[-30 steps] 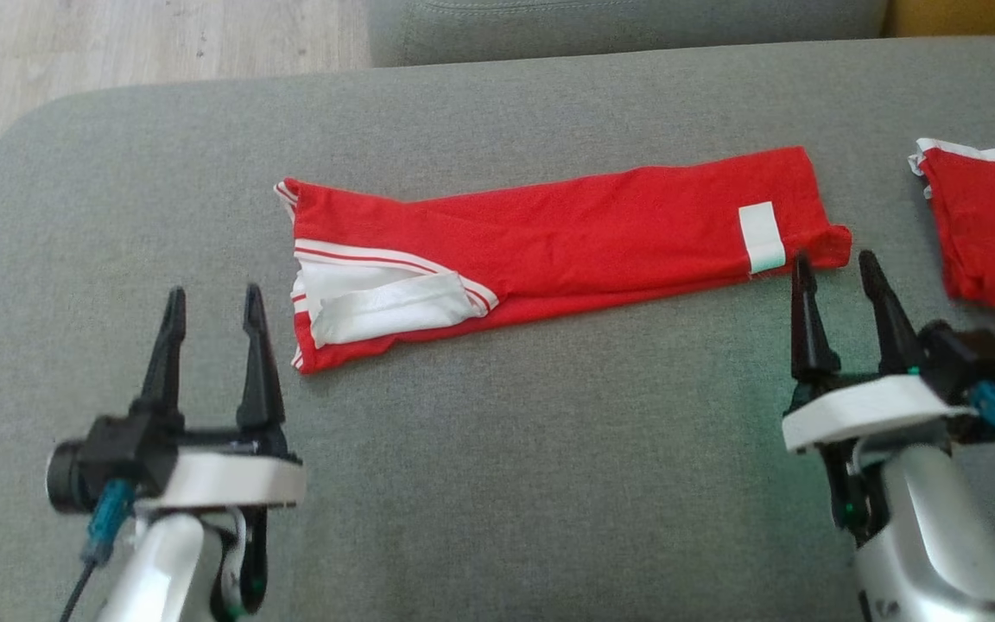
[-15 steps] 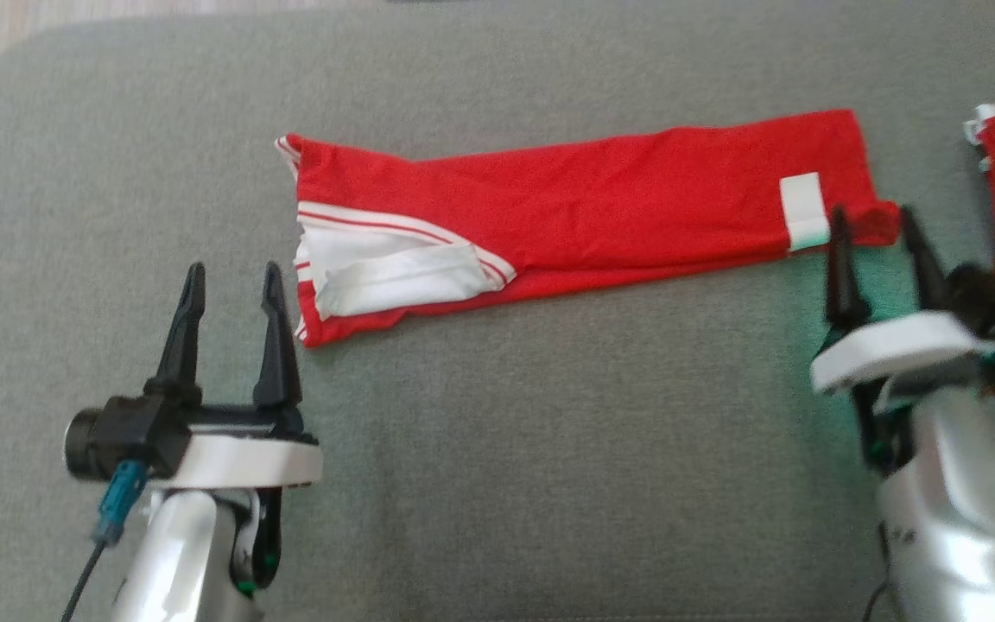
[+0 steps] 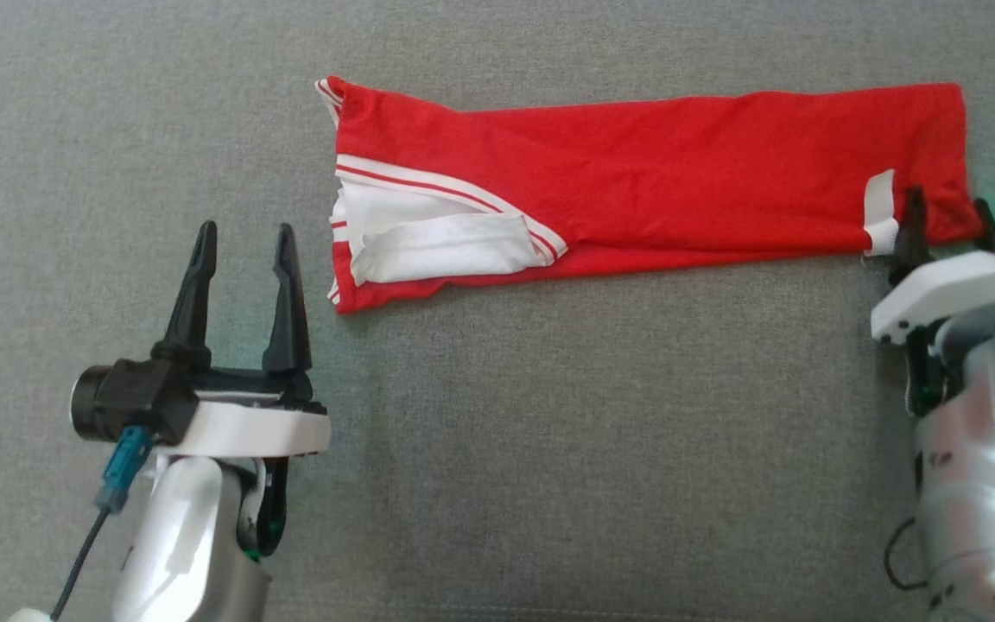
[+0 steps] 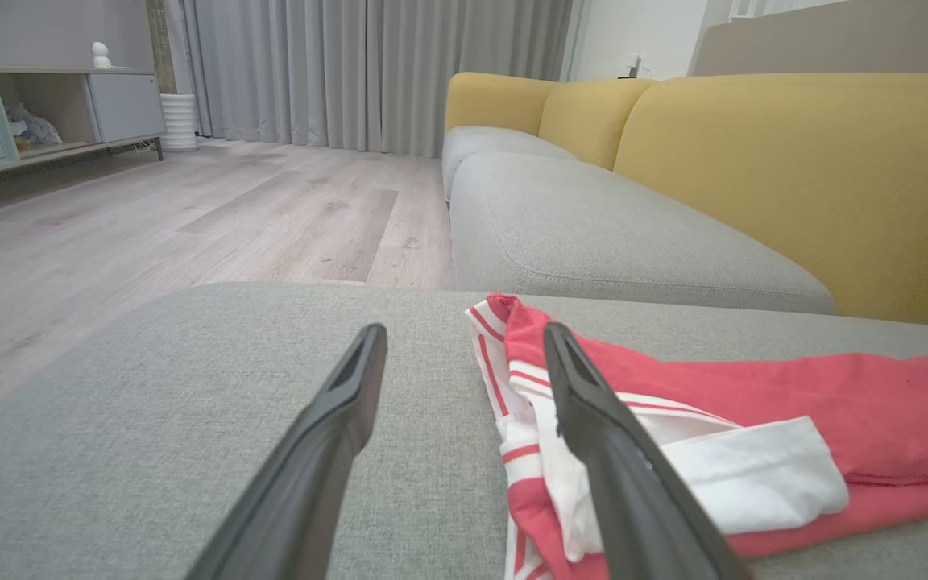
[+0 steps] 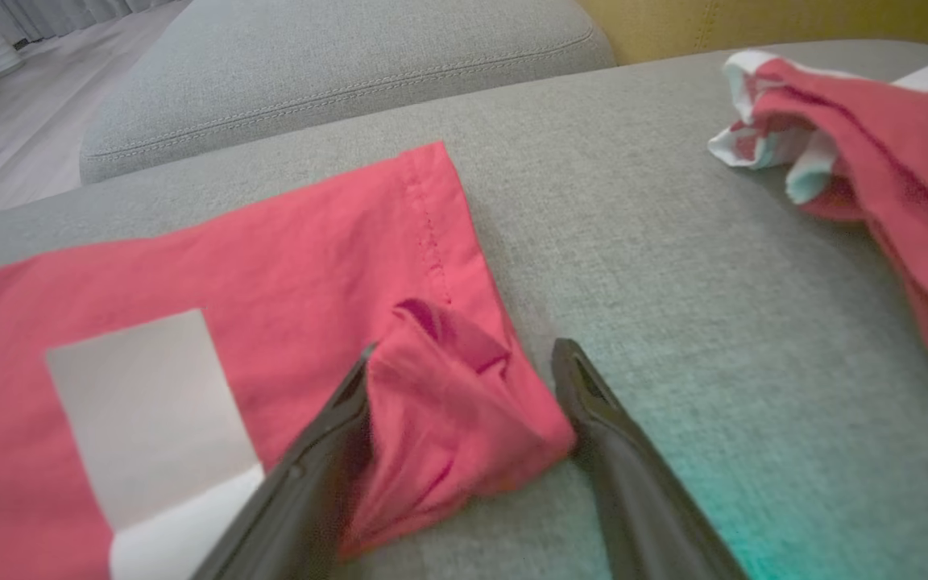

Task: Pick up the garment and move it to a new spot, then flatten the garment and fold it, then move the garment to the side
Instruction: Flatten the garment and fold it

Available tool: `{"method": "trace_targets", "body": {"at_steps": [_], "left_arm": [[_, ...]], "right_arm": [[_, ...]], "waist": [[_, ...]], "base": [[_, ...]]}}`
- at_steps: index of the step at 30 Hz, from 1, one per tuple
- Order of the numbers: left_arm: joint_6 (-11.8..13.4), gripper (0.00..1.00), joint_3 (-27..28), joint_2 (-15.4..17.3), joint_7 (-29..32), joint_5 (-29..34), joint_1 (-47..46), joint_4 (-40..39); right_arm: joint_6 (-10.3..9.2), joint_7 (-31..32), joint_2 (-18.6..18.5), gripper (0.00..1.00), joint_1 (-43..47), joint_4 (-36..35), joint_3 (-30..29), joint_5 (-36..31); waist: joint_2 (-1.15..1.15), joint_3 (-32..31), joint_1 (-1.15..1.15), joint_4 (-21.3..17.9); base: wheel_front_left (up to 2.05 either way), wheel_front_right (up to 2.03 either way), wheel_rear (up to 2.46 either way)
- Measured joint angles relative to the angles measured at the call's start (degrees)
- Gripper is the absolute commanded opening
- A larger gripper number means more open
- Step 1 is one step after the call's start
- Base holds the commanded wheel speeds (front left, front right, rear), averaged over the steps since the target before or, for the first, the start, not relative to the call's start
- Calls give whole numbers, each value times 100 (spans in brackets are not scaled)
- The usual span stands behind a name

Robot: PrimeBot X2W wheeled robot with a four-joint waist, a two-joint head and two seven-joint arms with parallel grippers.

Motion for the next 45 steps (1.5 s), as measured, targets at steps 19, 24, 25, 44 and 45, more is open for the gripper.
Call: {"method": "trace_targets", "body": {"at_steps": [19,24,25,44,45], "left_arm": [[-120,100,343,-58,0,194,22,45],[-120,100,358,-63,0,177,93,35],[-120,100,355,-65,0,177,187,43],[-104,100,172,-67,0,83,578,71],[-101,100,164,-67,0,69,578,70]], "right_arm": [[0,-332,-142,0,-3,-99,-1301,-1167],[0,-283,-219,0,105,-334,-1456,-1296],[0,-285,-167,0,104,-392,-1411,-1271],[0,-269,-18,0,77,-474,3044,1794],[0,-234,-18,0,77,-523,3231,1880]], "waist": [[0,-435,0,-374],[0,-686,-1,-434],[0,-781,-1,-447],[0,-1468,-1,68],[0,-1459,-1,108]], "base": [[0,0,0],[0,0,0],[0,0,0],[0,0,0],[0,0,0]]}}
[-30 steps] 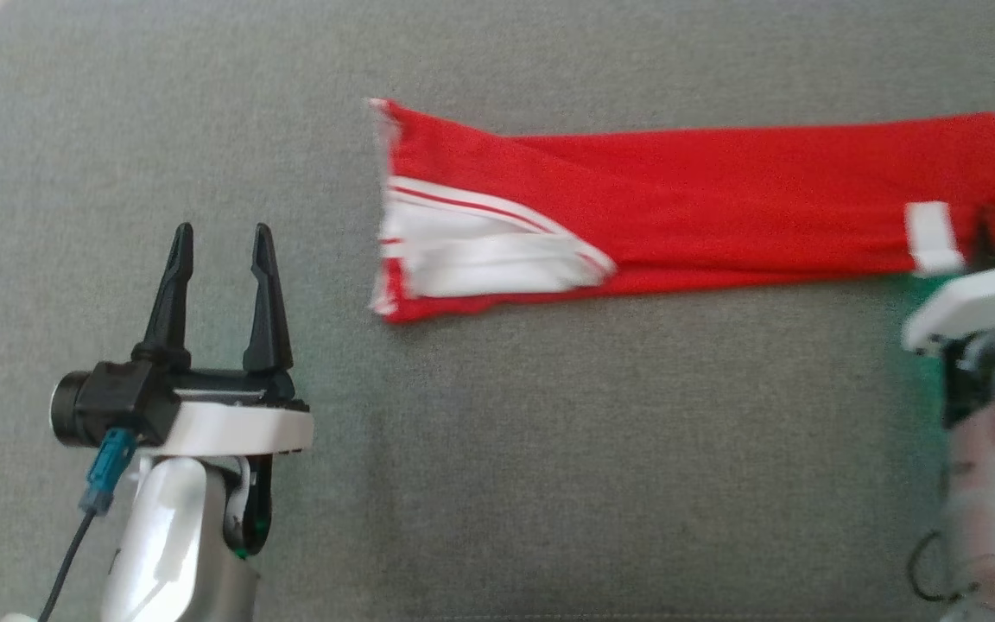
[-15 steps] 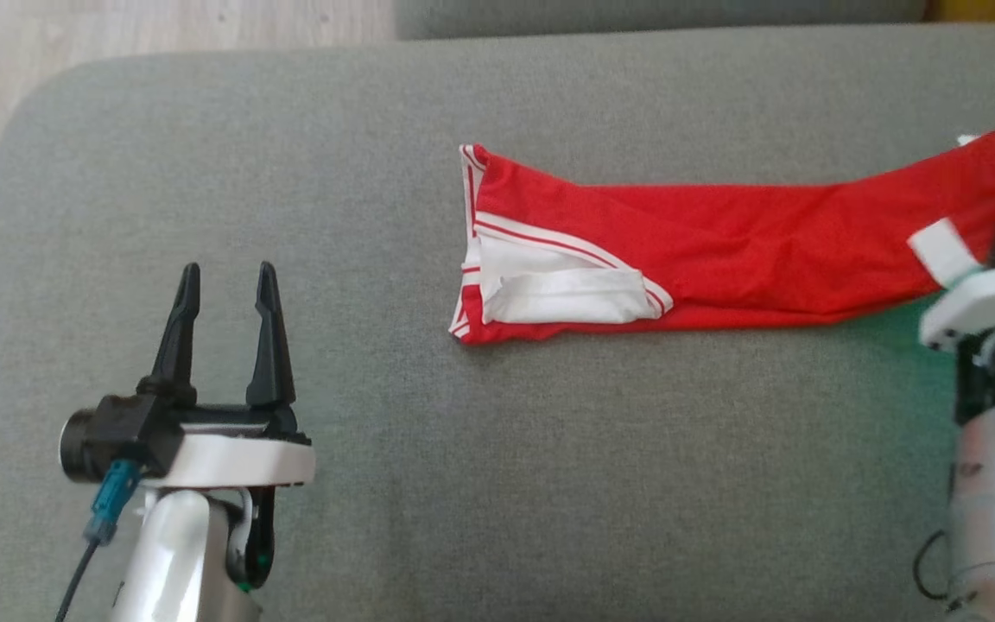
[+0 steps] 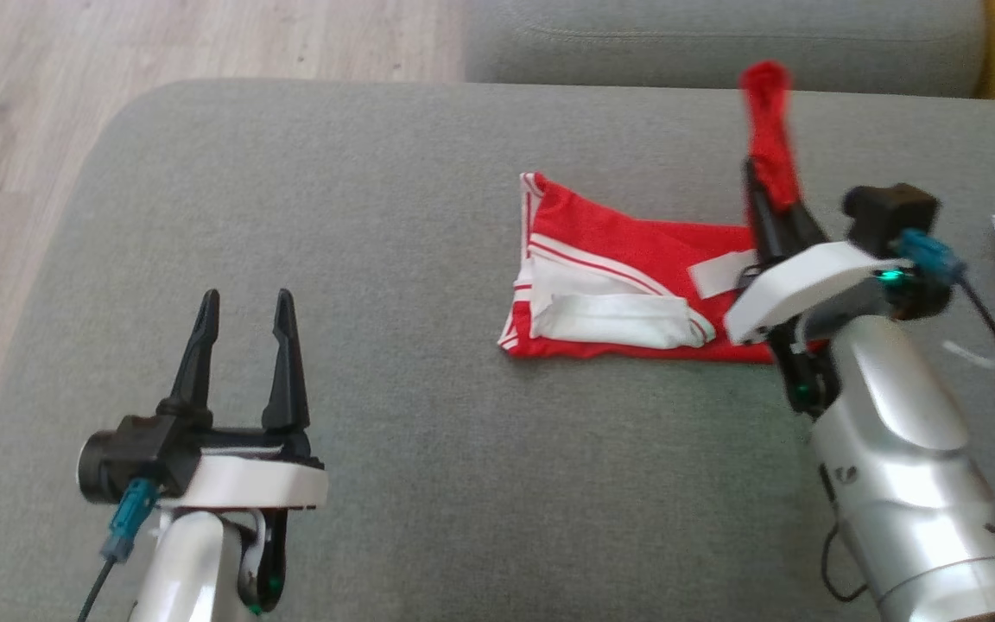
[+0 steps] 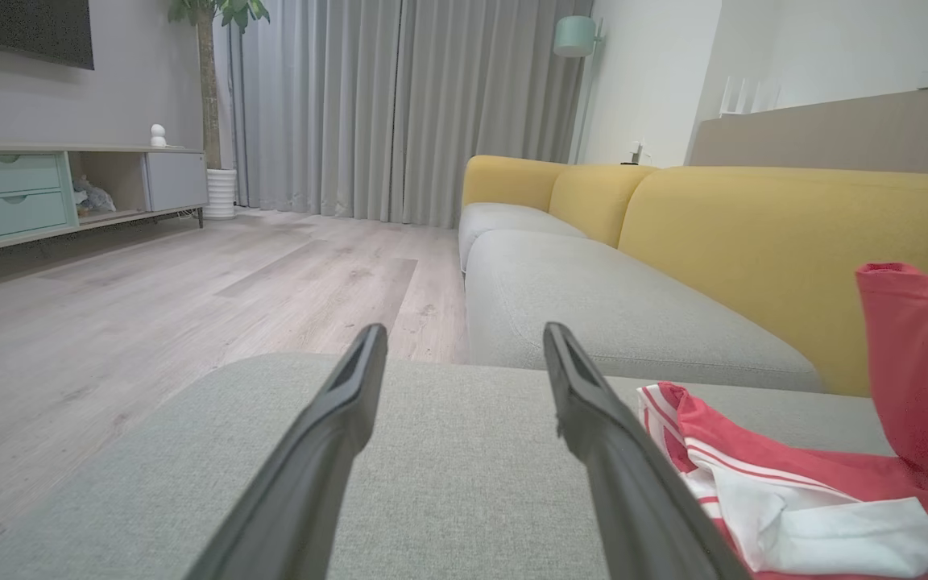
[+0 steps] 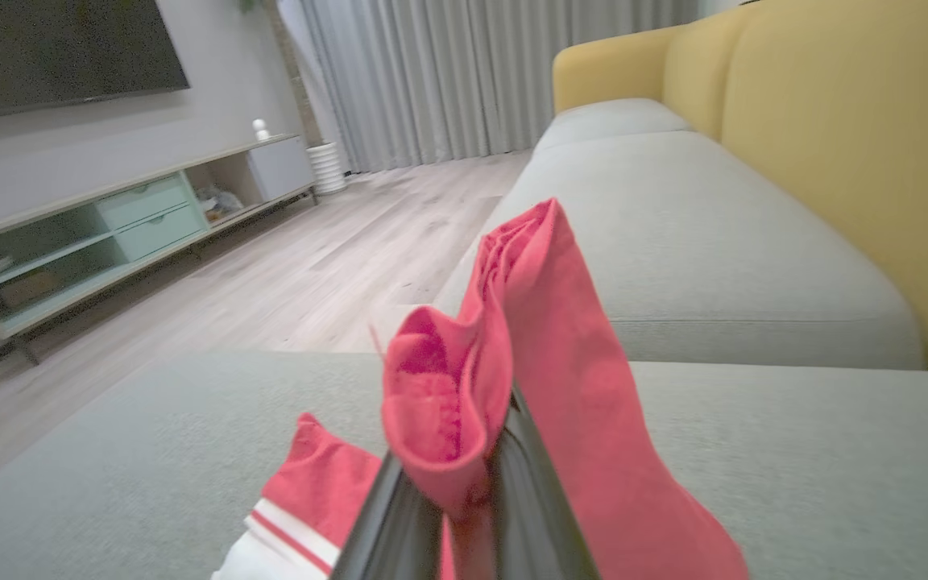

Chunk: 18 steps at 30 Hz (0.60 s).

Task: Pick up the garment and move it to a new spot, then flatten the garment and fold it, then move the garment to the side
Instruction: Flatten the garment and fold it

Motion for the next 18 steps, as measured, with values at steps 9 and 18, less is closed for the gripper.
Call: {"method": "trace_targets", "body": {"at_steps": [9,18], "left_arm": [[45,100,-271,-2,0,-129,-109,71],[51,100,-634,-3,0,-276,-391,221]], "right_arm": [[0,172,-8,0,-2,16,1243,691],[0,141,-24,0,-5,612,1802,1025]], "waist": [[0,234,2,328],[0,203,1,688]], "base": [[0,0,0],[0,0,0]]}}
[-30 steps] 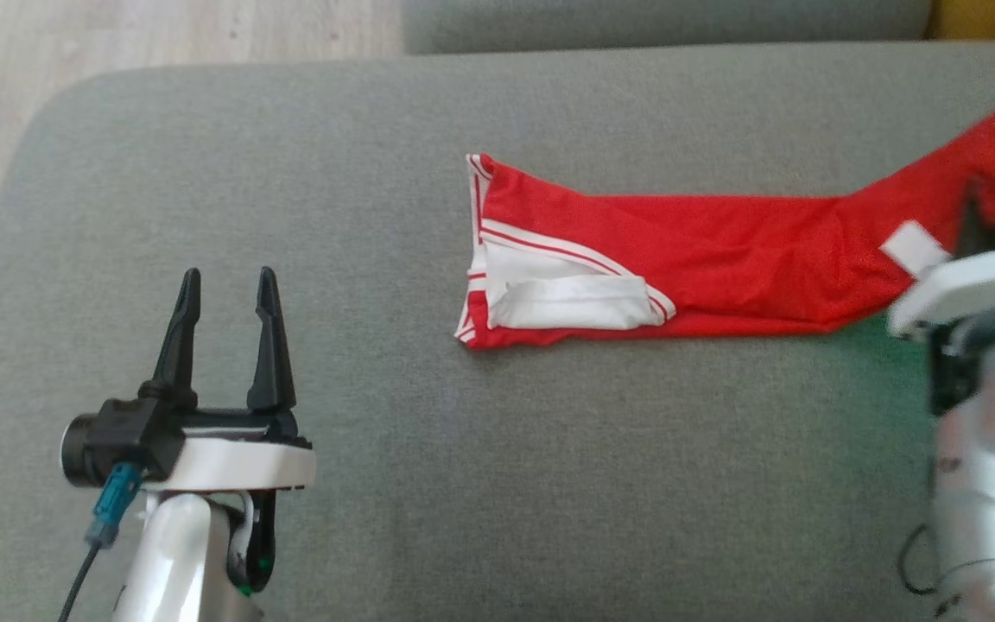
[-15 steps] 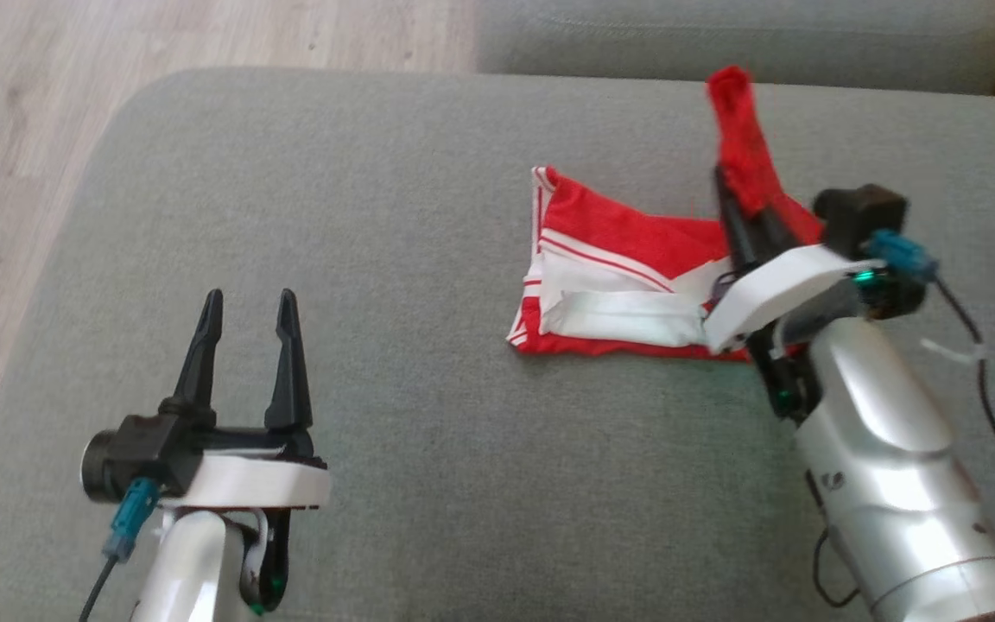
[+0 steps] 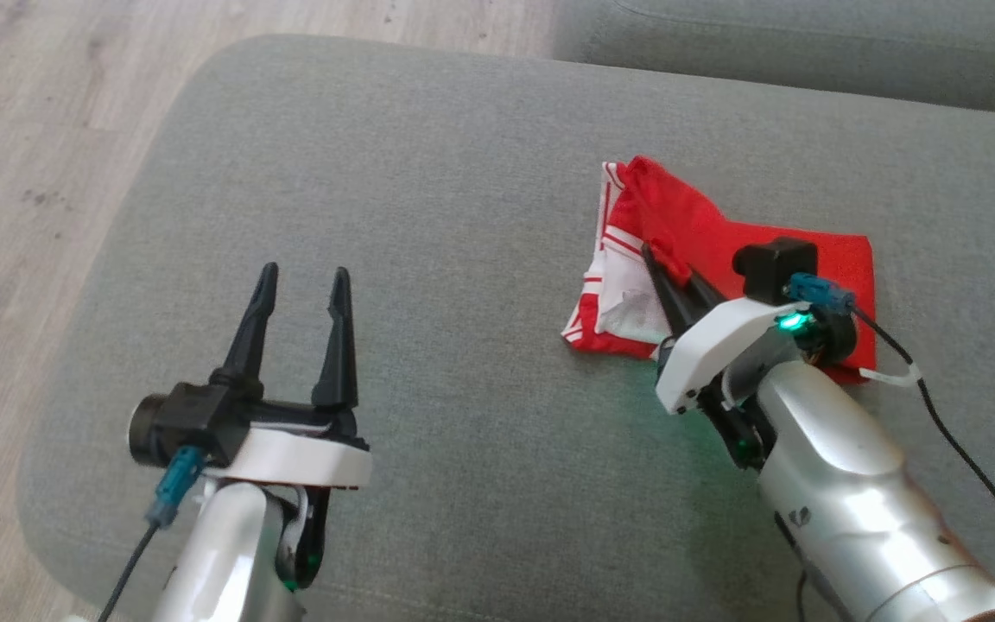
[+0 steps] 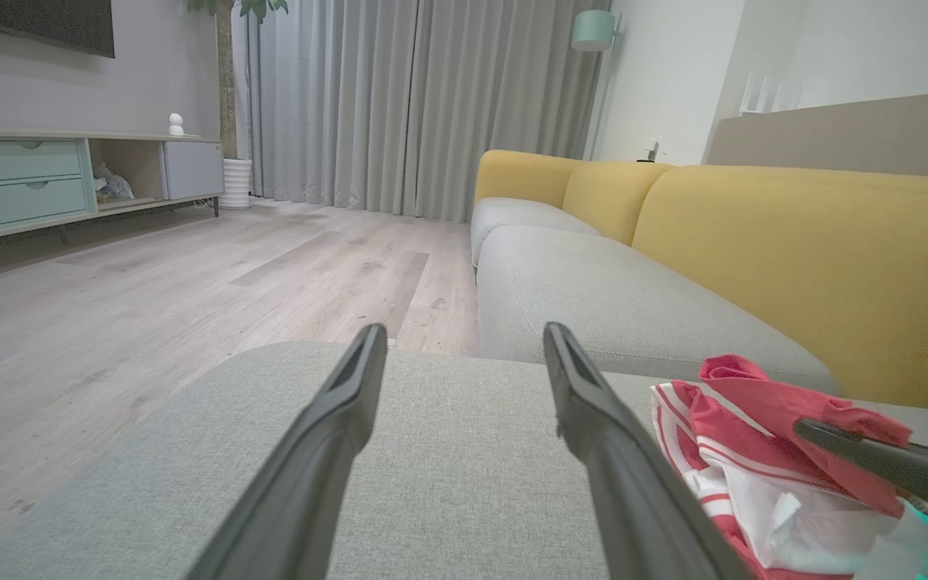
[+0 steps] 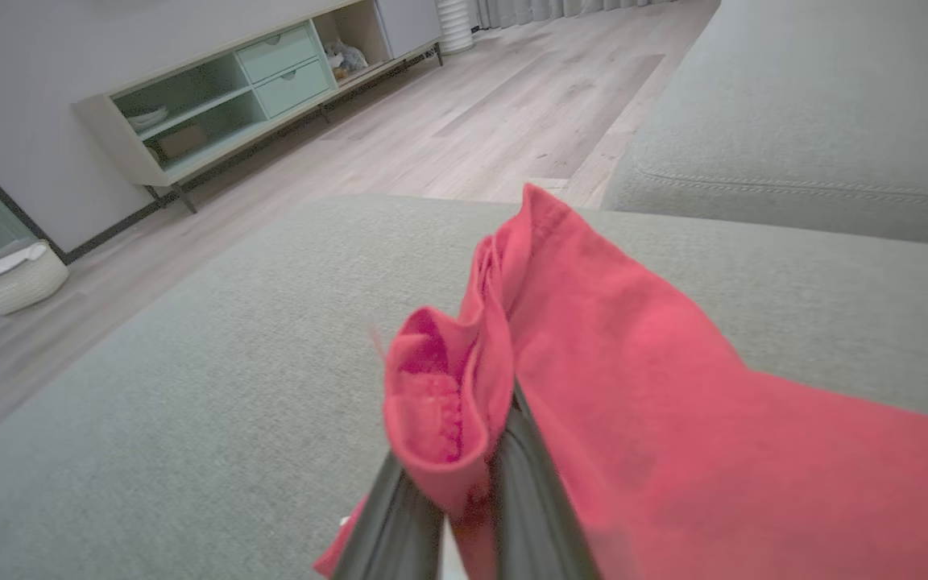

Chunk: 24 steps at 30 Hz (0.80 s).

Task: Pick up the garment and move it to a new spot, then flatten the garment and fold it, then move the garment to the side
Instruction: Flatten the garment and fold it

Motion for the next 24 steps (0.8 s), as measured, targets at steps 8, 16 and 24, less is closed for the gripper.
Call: {"method": "trace_targets", "body": {"at_steps": [8,16,24], "left_arm": [[58,100,-143,-2,0,-20,-11,103],[109,100,46,-3,0,66,-4,38],[100,100,267,-3,0,158,88,-66]], "right_arm": [[0,-339,2,100,-155,365,288,1006],[0,-665,2,100,-634,814,-857,-263],[0,-680,-10,100,700,-1252,-2936,-2387]], "waist": [[0,-81,0,33],[0,-135,0,-394],[0,-177,0,-933]], "base": [[0,0,0],[0,0,0],[0,0,0]]}}
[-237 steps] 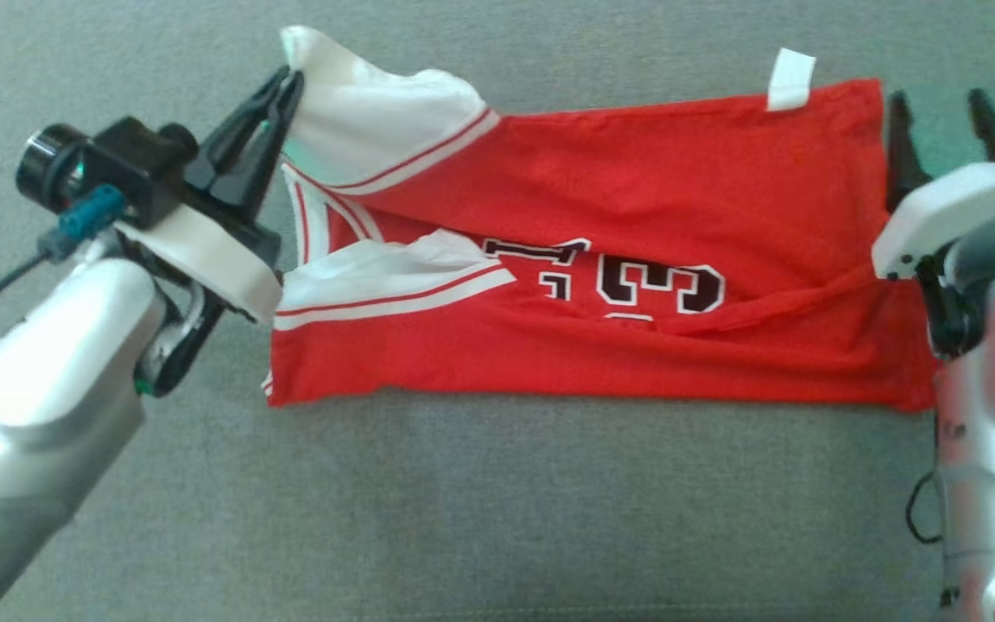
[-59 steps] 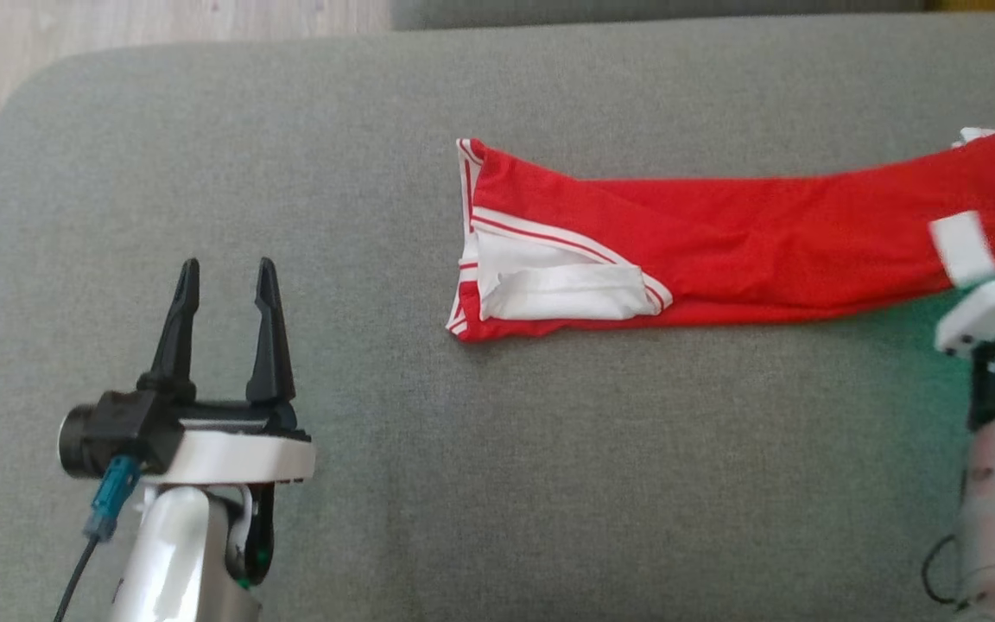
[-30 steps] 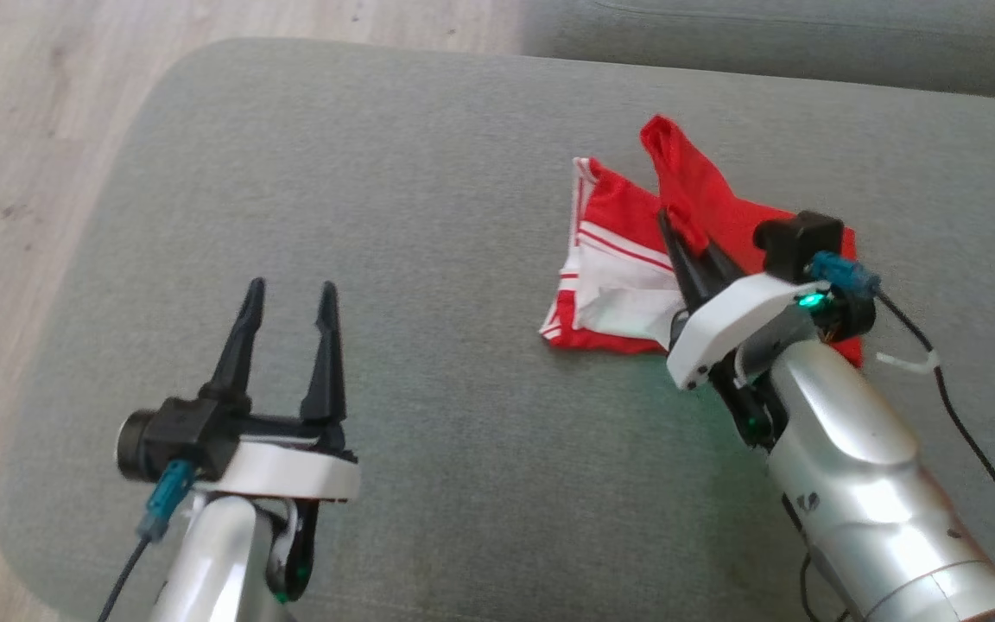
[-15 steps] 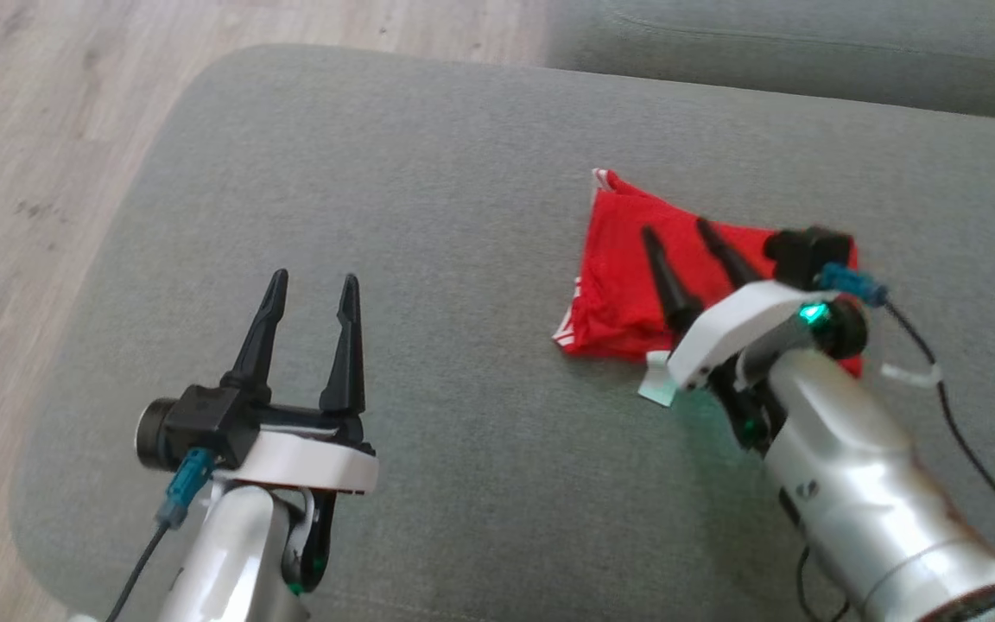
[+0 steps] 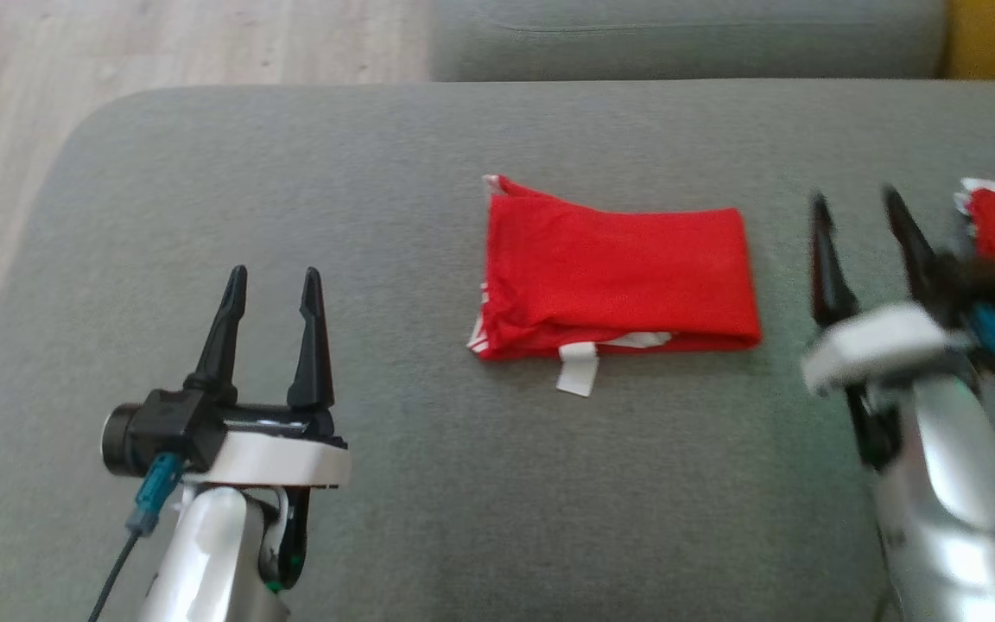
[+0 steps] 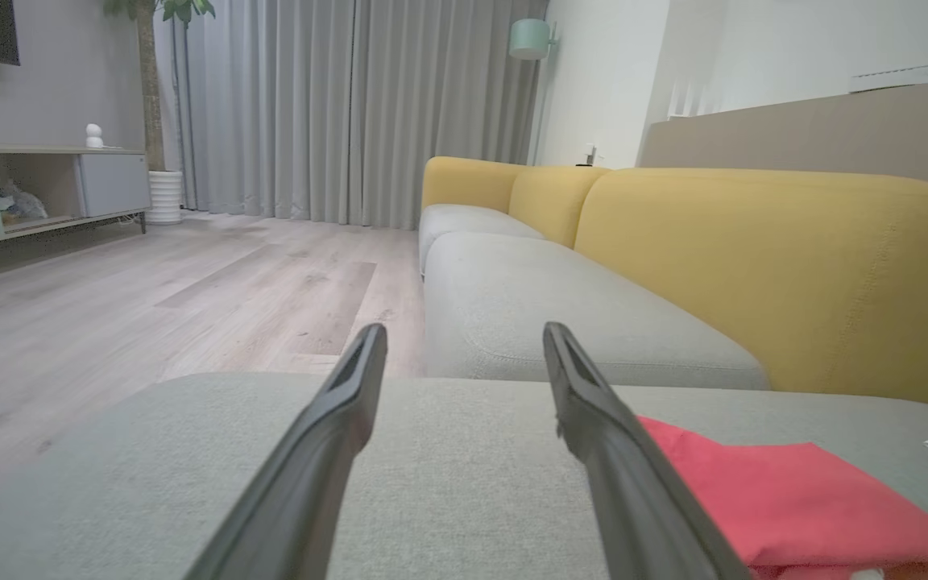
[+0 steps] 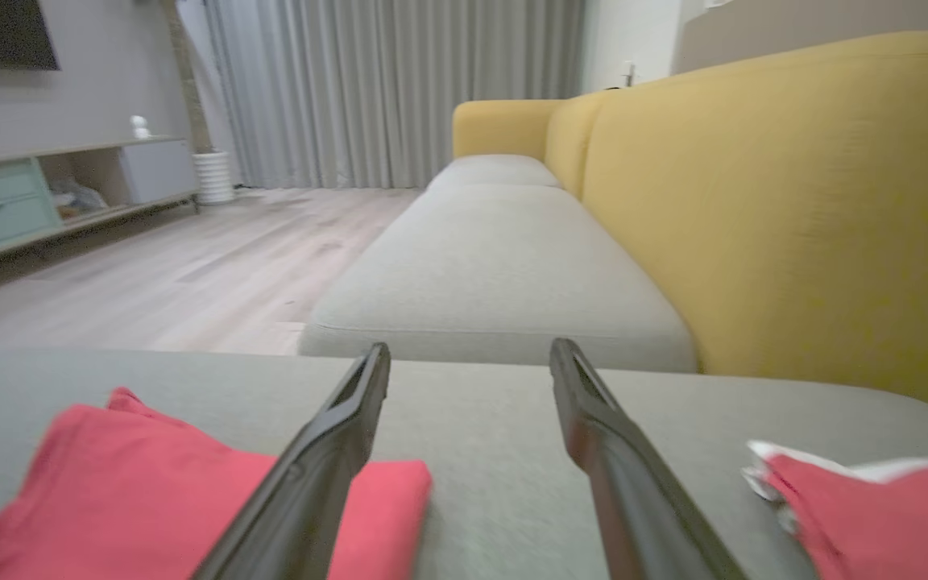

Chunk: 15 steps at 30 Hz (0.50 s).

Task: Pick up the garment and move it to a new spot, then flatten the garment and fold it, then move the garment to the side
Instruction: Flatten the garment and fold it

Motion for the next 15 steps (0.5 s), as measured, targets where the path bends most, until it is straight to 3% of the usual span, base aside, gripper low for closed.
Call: {"method": "trace_targets", "body": {"at_steps": [3,7,15], "left_arm": [[1,100,38,-1,0,10,2,-69],[2,100,241,0,0,142,129,-159],[10,100,387,0,0,347,465,-245]], "right_arm": [[0,0,10,100,683,-668,-345,-203],[0,0,43,100,1130,-1258,-334,-147],[0,0,101,100,1806,-1468,-167,34]], "waist": [[0,3,0,-181],[0,22,0,-428],[0,104,0,-700]], "base": [[0,0,0],[0,0,0],[0,0,0]]}}
